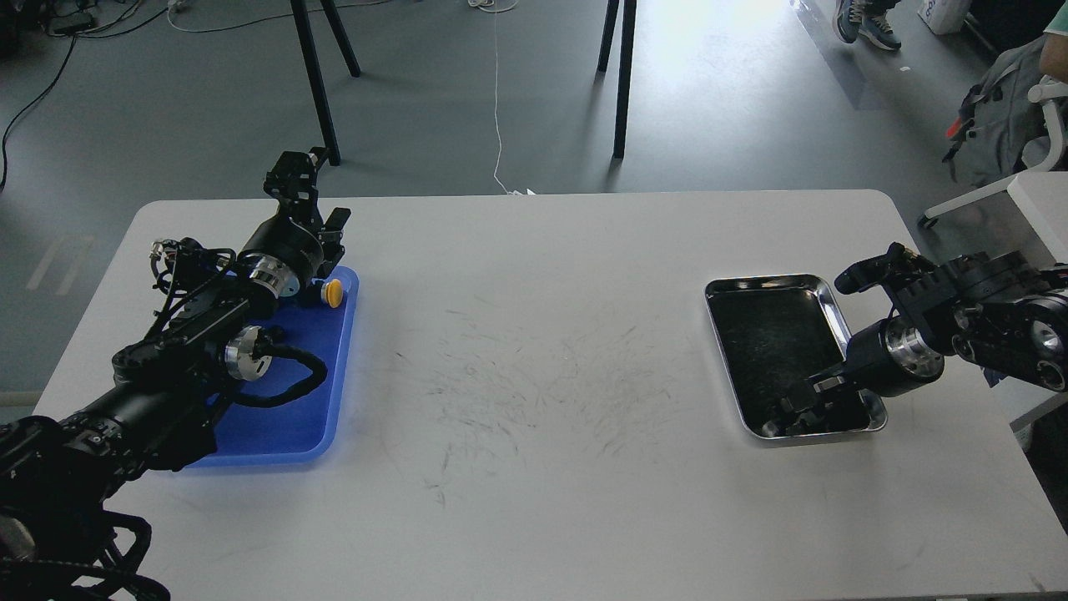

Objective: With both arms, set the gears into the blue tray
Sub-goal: 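Lower the right gripper into the metal tray toward a black gear, then close the right gripper on the small black gear in the tray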

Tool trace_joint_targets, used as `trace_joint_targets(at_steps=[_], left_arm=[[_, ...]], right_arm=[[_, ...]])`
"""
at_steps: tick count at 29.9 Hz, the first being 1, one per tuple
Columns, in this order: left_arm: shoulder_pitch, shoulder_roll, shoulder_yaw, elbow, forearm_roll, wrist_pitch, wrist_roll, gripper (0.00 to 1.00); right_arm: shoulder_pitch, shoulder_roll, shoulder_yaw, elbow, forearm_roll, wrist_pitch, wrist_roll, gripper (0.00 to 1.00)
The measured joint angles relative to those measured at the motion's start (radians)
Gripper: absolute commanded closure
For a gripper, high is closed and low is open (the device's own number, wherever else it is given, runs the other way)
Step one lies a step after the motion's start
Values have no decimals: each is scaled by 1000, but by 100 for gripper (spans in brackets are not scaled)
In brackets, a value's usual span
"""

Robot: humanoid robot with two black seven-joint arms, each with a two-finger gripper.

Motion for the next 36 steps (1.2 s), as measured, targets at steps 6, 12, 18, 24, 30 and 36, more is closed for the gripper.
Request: trace_joint_targets(at_steps=[6, 12, 18, 24, 30, 36], left_arm=[[0, -3, 0, 0, 0, 0, 0, 2], [0, -6, 0, 0, 0, 0, 0, 2], [0, -5, 0, 0, 0, 0, 0, 2], [0, -2, 0, 0, 0, 0, 0, 2], [0, 0, 0, 0, 0, 0, 0, 2], [0, 2, 0, 0, 0, 0, 0, 2]], right_arm=[[-1, 0, 0, 2, -1, 0, 0, 62], [3, 2, 0, 5, -2, 0, 0, 63], [8, 19, 0, 0, -2, 0, 0, 63], [12, 21, 1, 3, 5, 0, 0, 62], [13, 21, 7, 16, 7, 0, 0, 60], [13, 19, 8, 18, 13, 0, 0, 54]])
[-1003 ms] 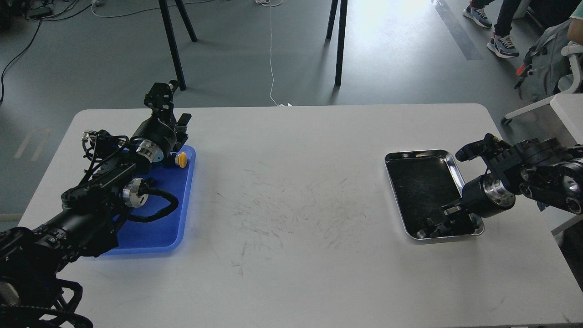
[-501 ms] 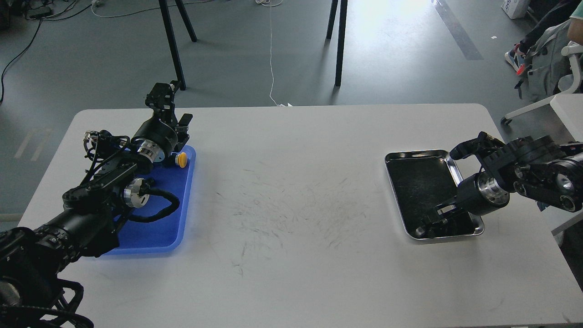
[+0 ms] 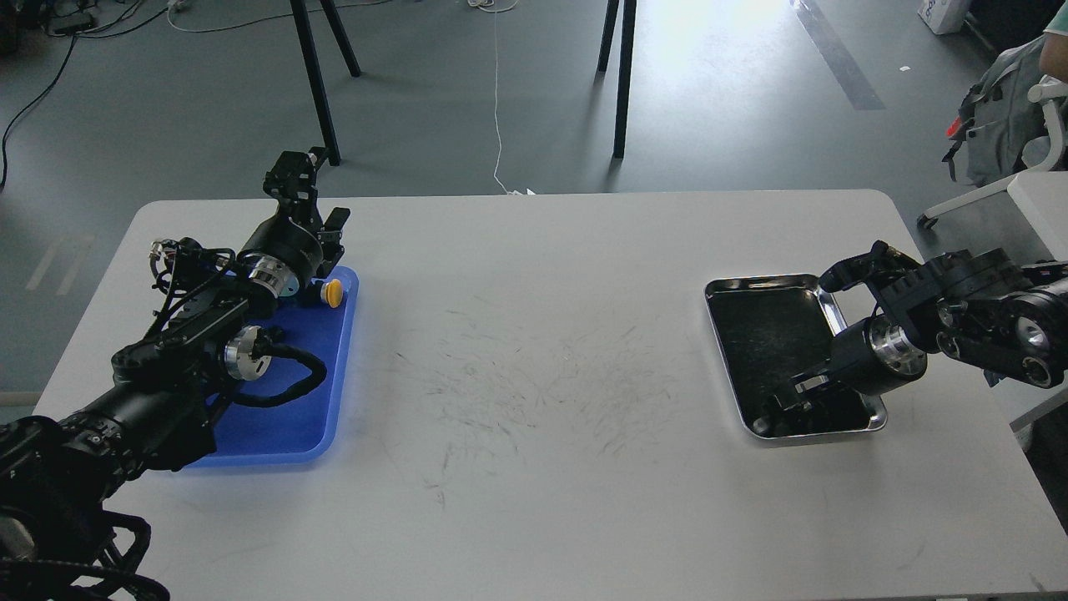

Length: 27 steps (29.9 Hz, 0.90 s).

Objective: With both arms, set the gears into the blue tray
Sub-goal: 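Close the right gripper on the small black gear in the tray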

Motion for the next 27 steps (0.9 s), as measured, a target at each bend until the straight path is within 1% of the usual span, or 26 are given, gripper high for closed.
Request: trace_joint_targets(at_steps=[8, 21, 27], left_arm=[[0, -6, 0, 19, 0, -1, 0, 2], [0, -9, 1, 21, 0, -1, 0, 2], [0, -8, 1, 21, 0, 0, 0, 2]], right_arm=[[4, -7, -3, 2, 1, 0, 0, 52], [4, -10, -4, 3, 2, 0, 0, 51], [11, -12, -4, 19, 2, 0, 0, 48]])
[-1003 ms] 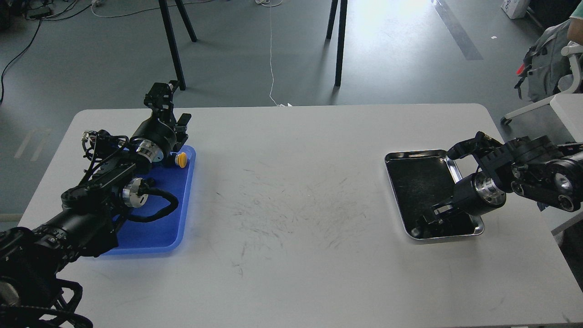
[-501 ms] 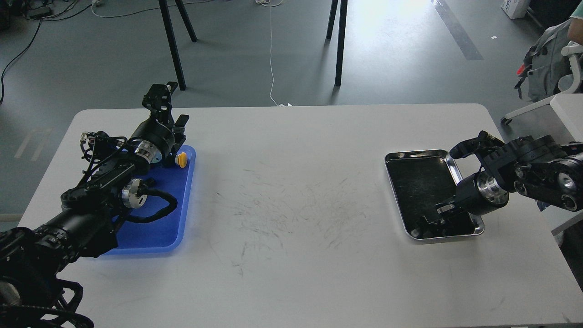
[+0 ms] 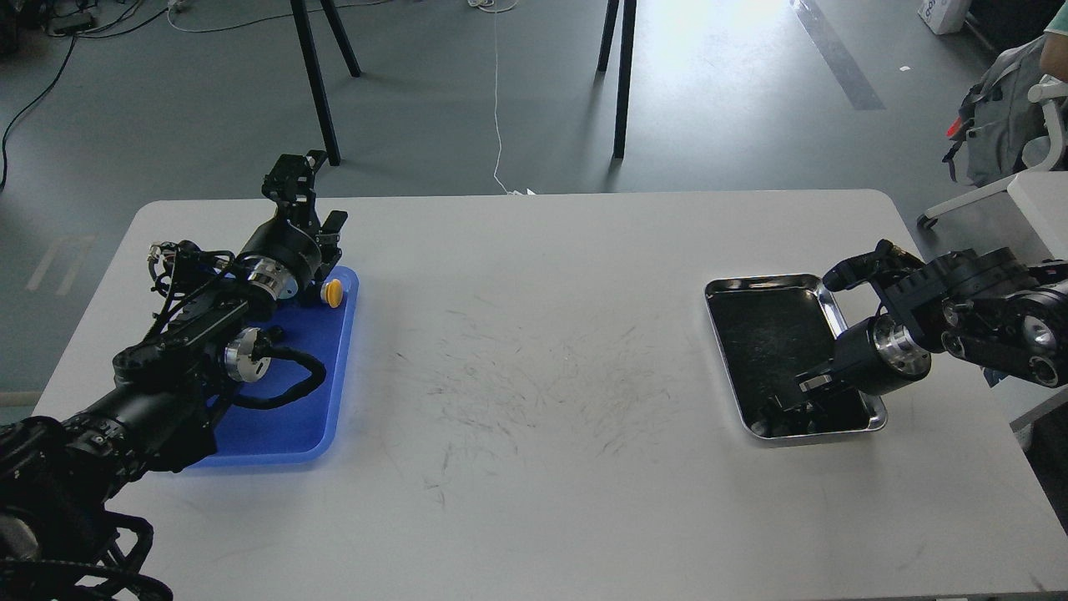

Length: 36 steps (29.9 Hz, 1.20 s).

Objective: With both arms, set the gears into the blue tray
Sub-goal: 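Close the right gripper on the small black gear in the tray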

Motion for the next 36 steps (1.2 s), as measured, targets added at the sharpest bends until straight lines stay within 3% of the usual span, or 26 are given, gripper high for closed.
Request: trace_joint_targets(at_steps=[16, 36], left_arm=[[-2, 7, 0, 0, 0, 0, 0, 2], [-2, 6, -1, 5, 0, 0, 0, 2]], right_arm=[[16, -5, -5, 9, -2, 0, 0, 45], [13, -46, -3, 71, -15, 0, 0, 50]])
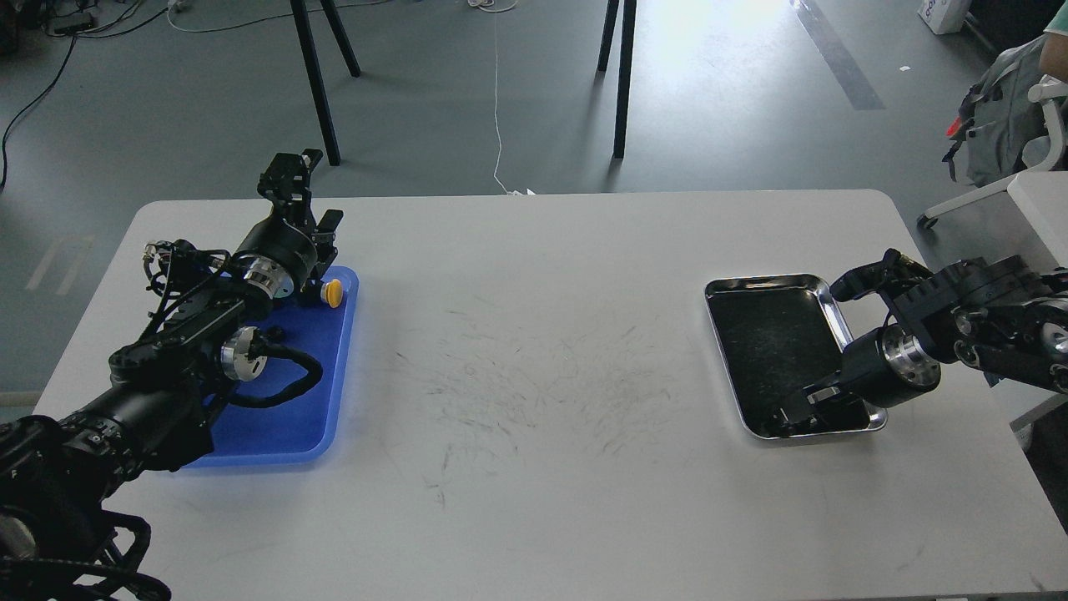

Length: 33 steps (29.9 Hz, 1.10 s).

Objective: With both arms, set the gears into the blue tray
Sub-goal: 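Close the right gripper on the small black gear in the tray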

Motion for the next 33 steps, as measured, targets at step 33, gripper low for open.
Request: trace_joint_targets(at_steps=[33], left_arm=[[2, 7, 1, 0, 0, -1, 0, 2]], right_arm=[[-12, 8, 4, -21, 0, 0, 0, 66]])
